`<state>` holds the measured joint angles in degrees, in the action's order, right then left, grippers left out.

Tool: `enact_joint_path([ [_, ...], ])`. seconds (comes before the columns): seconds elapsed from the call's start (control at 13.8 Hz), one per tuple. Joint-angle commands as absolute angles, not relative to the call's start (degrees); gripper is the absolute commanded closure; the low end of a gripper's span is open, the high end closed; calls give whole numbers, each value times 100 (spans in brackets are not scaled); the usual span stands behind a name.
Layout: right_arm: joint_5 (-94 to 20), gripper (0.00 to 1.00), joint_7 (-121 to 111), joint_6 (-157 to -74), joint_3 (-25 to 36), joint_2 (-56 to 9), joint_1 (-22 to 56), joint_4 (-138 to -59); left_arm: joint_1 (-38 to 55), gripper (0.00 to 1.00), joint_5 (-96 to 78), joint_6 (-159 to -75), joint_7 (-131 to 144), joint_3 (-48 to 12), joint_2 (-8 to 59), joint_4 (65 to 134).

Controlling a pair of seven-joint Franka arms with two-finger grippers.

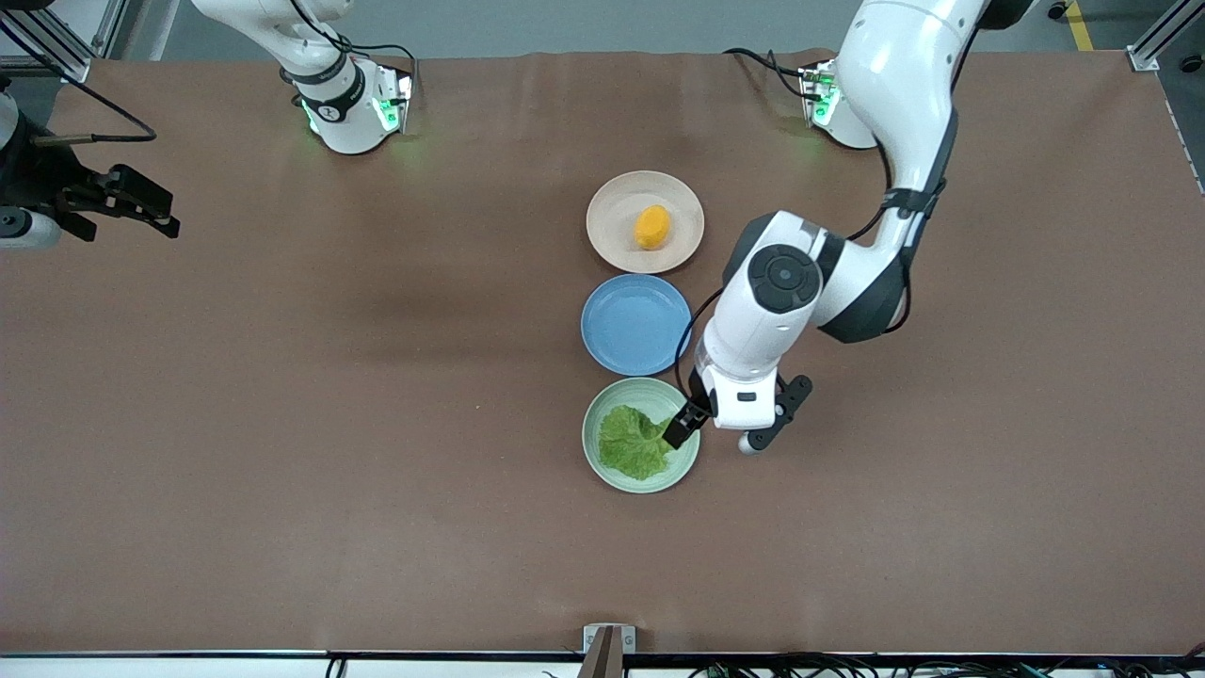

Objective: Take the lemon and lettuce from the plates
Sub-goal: 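Reach the left gripper down over the lettuce leaf on the green plate, then close the left gripper on the lettuce while the right gripper reaches the lemon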

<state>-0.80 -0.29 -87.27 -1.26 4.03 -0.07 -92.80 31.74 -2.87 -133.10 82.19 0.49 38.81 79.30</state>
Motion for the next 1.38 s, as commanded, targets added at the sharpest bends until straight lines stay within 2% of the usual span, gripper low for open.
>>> enact_joint_path([
  [0.0, -176, 0, -18, -8815, -62, 501, 61, -9369, 3322, 0, -404, -14041, 9469, 97, 4516, 7410],
  [0.36, -254, 0, -9, -8815, -62, 501, 62, -9369, 3445, 0, -413, -15081, 10845, 97, 5061, 7383],
  [0.73, -352, 0, -9, -8807, -62, 501, 62, -9369, 3559, 0, -465, -15073, 10837, 88, 5387, 7400],
  [1.31, -352, 0, -18, -8763, -70, 501, 62, -9326, 3630, 0, -615, -14916, 10784, -35, 5484, 7488],
])
